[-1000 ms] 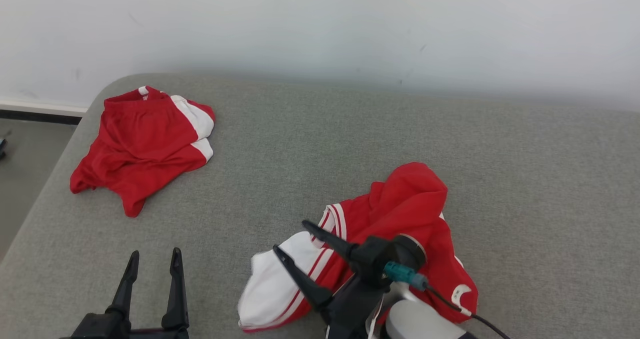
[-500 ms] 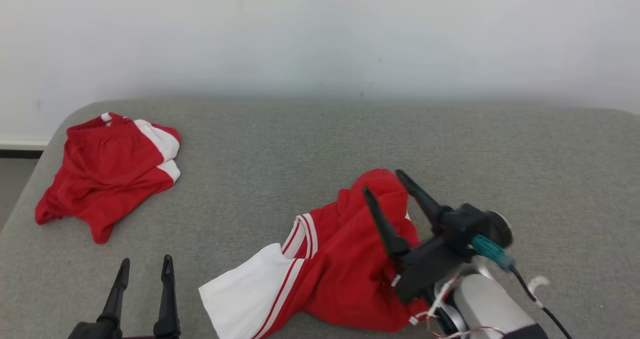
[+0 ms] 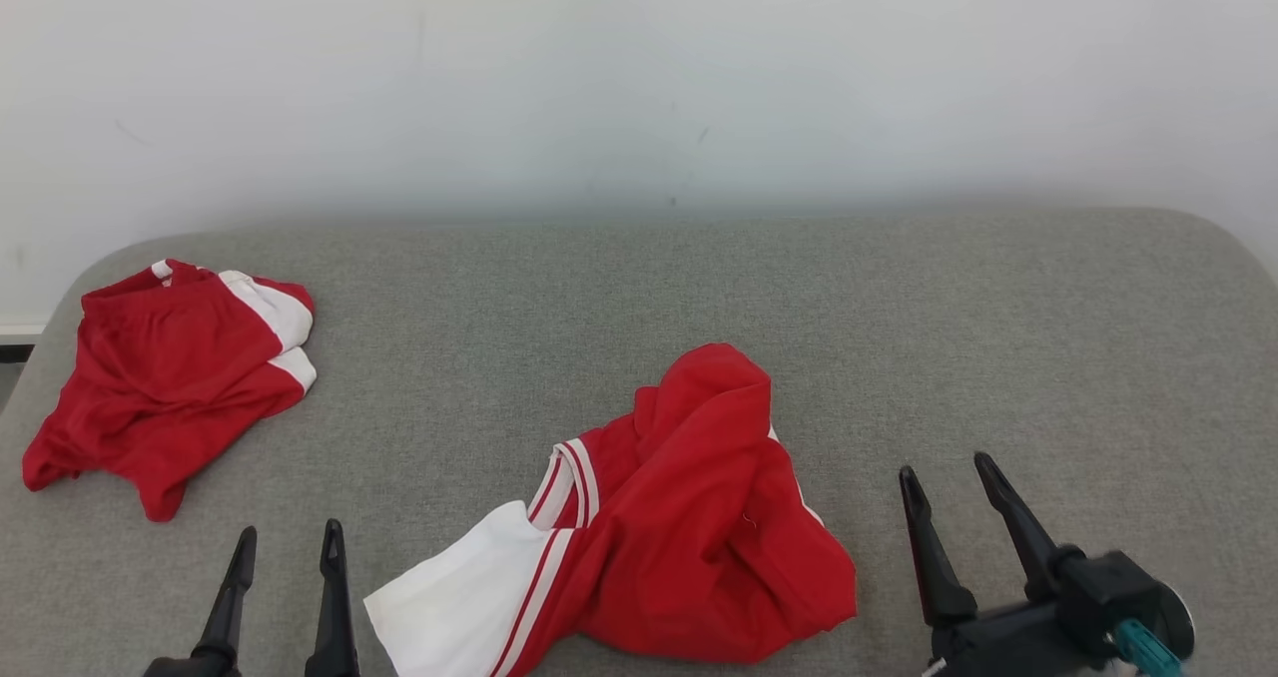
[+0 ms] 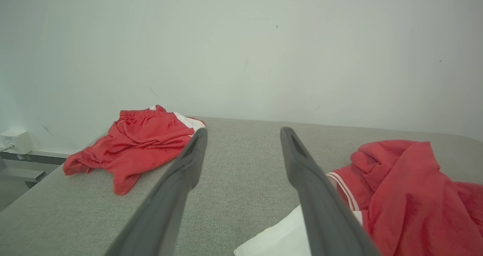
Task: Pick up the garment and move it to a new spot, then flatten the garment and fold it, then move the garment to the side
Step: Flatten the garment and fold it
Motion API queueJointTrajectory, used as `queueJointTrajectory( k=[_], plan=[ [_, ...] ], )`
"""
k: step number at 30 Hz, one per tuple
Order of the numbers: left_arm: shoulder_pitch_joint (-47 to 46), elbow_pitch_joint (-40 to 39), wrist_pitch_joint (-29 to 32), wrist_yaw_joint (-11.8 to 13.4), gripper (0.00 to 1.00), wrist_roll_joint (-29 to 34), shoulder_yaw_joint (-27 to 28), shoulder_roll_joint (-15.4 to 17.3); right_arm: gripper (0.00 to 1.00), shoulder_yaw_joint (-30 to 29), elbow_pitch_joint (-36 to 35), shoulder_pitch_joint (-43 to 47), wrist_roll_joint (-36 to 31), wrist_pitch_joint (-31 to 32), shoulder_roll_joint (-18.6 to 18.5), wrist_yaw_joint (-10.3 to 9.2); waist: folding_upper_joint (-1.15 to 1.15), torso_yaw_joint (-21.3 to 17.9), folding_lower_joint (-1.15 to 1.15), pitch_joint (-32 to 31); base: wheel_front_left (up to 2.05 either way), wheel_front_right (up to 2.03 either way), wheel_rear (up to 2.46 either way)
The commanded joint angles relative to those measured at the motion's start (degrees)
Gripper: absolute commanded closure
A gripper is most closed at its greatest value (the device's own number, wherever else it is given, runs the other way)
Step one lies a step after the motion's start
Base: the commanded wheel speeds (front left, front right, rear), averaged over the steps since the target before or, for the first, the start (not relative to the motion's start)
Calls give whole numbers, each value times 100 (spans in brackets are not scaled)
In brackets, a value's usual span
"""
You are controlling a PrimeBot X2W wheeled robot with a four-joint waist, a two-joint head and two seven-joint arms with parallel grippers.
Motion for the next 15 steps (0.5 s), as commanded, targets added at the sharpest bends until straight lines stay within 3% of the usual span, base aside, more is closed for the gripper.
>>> queueJointTrajectory(
  k=[1,15],
  plan=[
    [75,-39,-19,29,0,27,3,-9,0,-92,-134,174,-23,30,58,-13,0,-5,0,1,0,0,0],
    [147,-65,-19,15,0,74,56,-6,0,-386,-617,792,-132,295,285,-13,0,17,0,-21,0,0,0]
  ],
)
